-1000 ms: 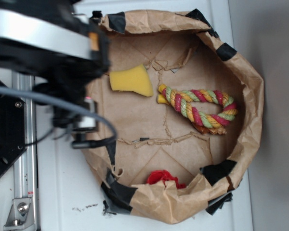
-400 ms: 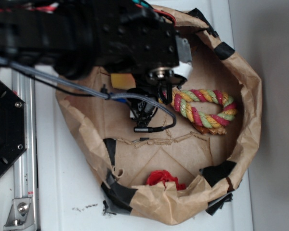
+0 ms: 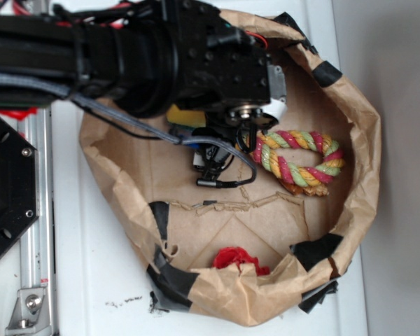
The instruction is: Grab the green sponge.
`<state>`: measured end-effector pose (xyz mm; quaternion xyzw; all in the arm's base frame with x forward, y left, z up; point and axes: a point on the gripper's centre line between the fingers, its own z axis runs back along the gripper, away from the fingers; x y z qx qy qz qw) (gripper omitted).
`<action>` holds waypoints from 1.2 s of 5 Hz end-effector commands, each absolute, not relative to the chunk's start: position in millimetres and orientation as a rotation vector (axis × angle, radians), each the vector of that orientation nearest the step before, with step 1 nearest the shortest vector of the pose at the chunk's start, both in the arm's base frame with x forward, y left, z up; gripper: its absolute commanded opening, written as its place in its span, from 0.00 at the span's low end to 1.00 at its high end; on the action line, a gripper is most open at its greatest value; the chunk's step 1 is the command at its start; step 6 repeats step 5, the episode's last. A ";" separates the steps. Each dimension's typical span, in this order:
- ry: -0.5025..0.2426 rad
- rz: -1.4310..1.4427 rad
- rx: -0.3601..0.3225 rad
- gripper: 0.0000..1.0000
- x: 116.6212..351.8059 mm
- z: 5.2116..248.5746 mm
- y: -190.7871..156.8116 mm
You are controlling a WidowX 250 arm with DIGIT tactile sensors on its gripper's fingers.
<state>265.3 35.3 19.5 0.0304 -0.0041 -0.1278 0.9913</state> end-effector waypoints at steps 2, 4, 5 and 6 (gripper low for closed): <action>-0.225 -0.313 0.049 0.00 278.5 161.7 -0.7; -0.216 -0.196 0.052 0.00 279.6 158.0 -25.7; -0.202 -0.144 0.054 0.00 278.7 155.3 -21.9; -0.202 -0.144 0.054 0.00 278.7 155.3 -21.9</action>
